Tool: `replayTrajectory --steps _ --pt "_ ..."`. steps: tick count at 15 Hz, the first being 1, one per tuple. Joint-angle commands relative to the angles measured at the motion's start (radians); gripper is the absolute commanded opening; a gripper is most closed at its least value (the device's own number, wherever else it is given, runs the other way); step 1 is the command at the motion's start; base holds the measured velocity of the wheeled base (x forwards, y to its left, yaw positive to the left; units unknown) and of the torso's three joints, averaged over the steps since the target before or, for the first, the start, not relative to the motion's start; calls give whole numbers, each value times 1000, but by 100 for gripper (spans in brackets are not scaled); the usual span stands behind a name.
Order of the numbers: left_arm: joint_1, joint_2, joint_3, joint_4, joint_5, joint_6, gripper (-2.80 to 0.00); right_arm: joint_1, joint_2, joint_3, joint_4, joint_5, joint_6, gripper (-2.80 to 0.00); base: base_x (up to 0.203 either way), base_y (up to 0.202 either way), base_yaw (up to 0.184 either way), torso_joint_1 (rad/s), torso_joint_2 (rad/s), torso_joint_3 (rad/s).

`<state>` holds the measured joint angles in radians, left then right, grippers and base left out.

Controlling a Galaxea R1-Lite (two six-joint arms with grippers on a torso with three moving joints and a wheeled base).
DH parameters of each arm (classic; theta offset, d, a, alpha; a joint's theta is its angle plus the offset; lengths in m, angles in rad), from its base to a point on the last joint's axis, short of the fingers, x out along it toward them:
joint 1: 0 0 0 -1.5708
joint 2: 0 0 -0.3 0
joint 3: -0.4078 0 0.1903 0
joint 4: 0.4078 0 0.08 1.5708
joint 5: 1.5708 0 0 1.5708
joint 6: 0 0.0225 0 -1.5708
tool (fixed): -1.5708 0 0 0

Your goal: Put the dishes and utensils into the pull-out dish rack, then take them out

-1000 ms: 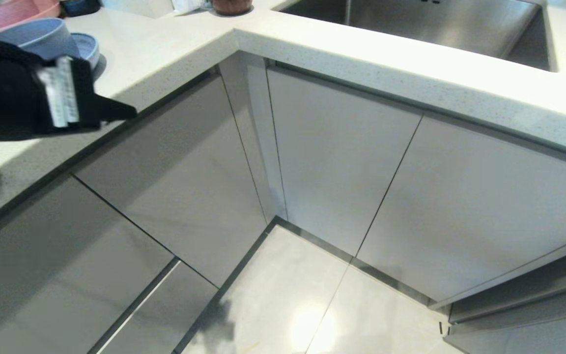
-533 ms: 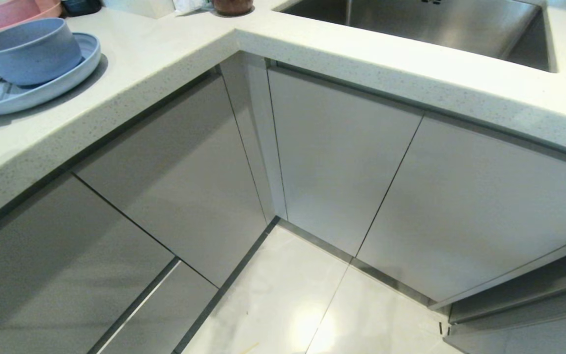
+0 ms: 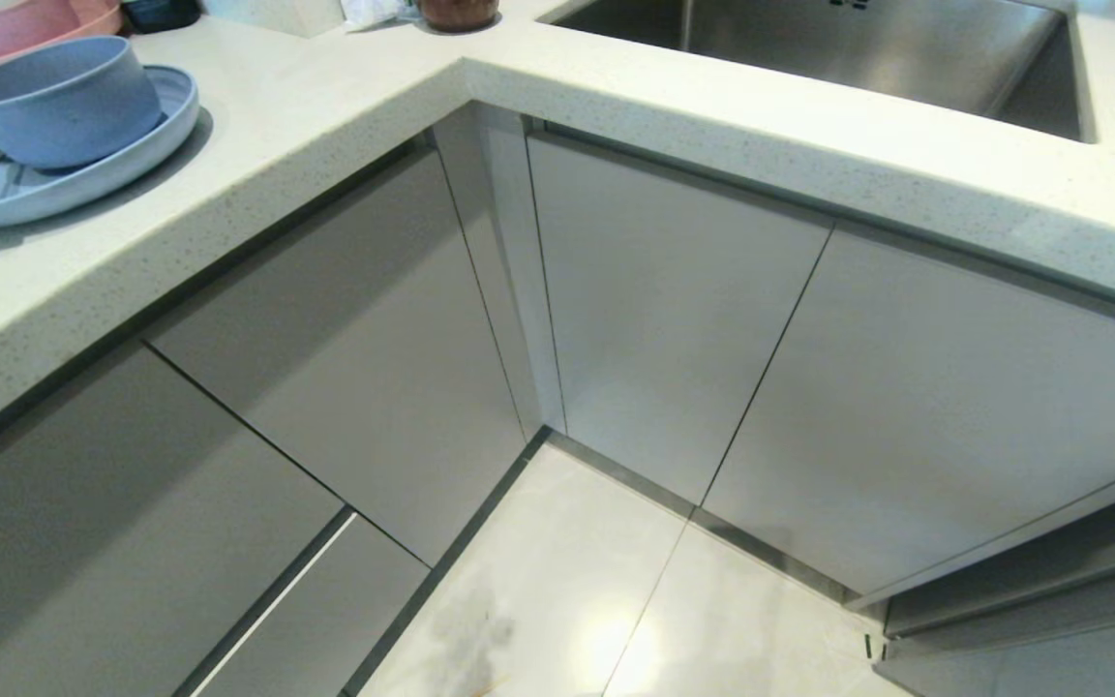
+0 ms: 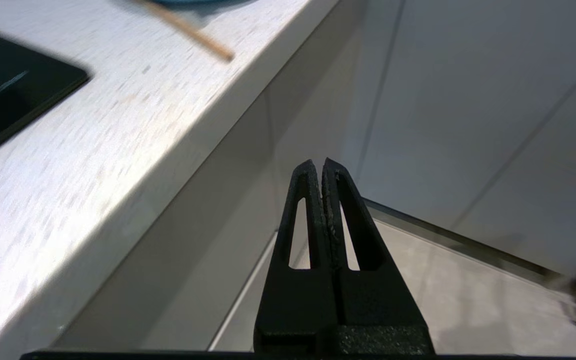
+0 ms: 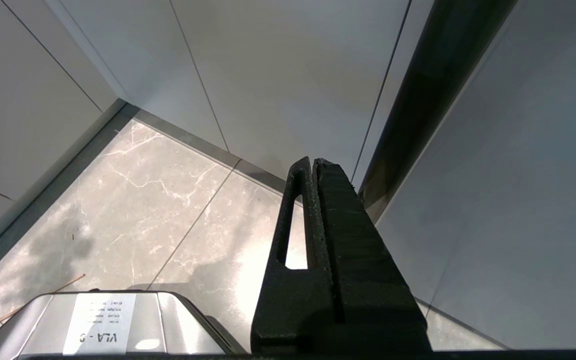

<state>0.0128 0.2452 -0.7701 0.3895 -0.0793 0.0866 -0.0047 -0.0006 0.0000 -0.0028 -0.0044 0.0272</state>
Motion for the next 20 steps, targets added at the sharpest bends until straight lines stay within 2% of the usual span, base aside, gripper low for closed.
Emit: replayTrajectory --steps 1,3,4,5,8,10,11,13,14,15,20 --pt "-9 -213 123 2 43 24 -280 0 -4 2 0 0 0 -280 0 0 0 0 0 0" --pt "-13 -249 173 33 113 16 -280 0 -4 2 0 0 0 -280 0 0 0 0 0 0" --pt "-13 -246 219 10 126 3 -280 0 -4 2 0 0 0 -280 0 0 0 0 0 0" --pt "-14 -245 301 -58 133 -3 -280 0 -4 2 0 0 0 -280 0 0 0 0 0 0" --pt "-14 -244 667 -432 172 46 -280 0 -3 2 0 0 0 -280 0 0 0 0 0 0" --pt "-14 -243 800 -533 181 60 -280 0 -4 2 0 0 0 -280 0 0 0 0 0 0" --pt "-14 -242 806 -550 161 43 -280 0 -4 2 0 0 0 -280 0 0 0 0 0 0" --pt "-14 -243 794 -462 57 5 -280 0 -4 2 0 0 0 -280 0 0 0 0 0 0" --pt "-13 -243 790 -428 25 -28 -280 0 -3 2 0 0 0 -280 0 0 0 0 0 0" --pt "-13 -244 789 -429 51 -69 -280 0 -4 2 0 0 0 -280 0 0 0 0 0 0" --pt "-13 -244 788 -429 53 -44 -280 0 -4 2 0 0 0 -280 0 0 0 0 0 0"
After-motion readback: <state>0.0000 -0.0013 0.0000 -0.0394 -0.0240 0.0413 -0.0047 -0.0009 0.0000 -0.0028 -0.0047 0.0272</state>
